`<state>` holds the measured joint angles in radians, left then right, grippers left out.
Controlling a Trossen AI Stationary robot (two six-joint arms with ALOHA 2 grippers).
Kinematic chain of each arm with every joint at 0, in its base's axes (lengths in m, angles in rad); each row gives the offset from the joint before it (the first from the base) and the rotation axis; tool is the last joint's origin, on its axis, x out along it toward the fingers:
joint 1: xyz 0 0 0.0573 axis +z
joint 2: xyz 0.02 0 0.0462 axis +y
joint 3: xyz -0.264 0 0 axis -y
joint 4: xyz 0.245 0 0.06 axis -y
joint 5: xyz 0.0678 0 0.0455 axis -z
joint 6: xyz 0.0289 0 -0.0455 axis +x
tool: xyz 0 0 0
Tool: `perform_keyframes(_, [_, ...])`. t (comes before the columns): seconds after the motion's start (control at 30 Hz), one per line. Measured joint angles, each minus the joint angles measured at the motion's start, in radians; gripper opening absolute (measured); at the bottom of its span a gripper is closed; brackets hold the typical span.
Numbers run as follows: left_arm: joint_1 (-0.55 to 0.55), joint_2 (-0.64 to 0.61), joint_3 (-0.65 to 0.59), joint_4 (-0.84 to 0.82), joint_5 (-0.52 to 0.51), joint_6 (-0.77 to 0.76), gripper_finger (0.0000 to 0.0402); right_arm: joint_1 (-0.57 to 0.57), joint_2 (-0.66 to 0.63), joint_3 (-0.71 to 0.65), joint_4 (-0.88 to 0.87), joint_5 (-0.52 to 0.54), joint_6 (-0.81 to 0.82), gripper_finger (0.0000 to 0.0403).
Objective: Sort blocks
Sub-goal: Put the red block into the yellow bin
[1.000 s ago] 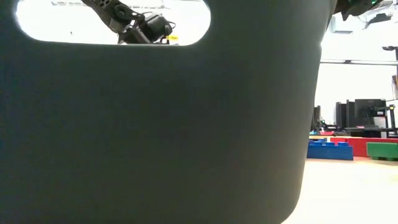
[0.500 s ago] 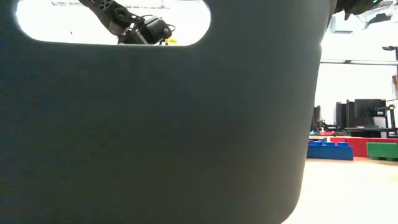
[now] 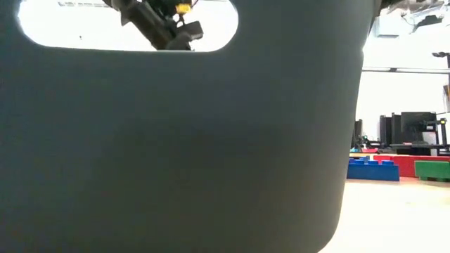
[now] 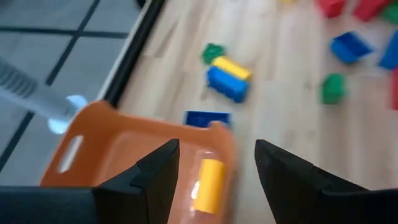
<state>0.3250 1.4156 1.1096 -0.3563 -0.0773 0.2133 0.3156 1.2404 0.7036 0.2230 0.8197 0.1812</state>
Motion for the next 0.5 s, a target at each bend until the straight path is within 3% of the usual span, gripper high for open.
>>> perform_keyframes(0.17, [-0.063,-0.012,0.0,0.018,-0.016,-0.015,0.0203,-0.042,0.069,0.0,0.02,-0.003,0.019,0.0207])
perform_keyframes(0.27, [-0.073,-0.007,-0.002,0.011,-0.109,-0.016,0.0203,-0.086,0.074,0.004,0.022,-0.002,0.051,0.0201])
perform_keyframes(0.4, [-0.074,-0.009,-0.002,0.01,-0.209,-0.028,0.0203,-0.12,0.073,0.008,0.027,-0.012,-0.038,0.0173])
perform_keyframes(0.5, [-0.077,-0.03,-0.002,0.03,-0.183,-0.009,0.0203,-0.147,0.056,0.008,0.023,-0.126,-0.096,0.0153])
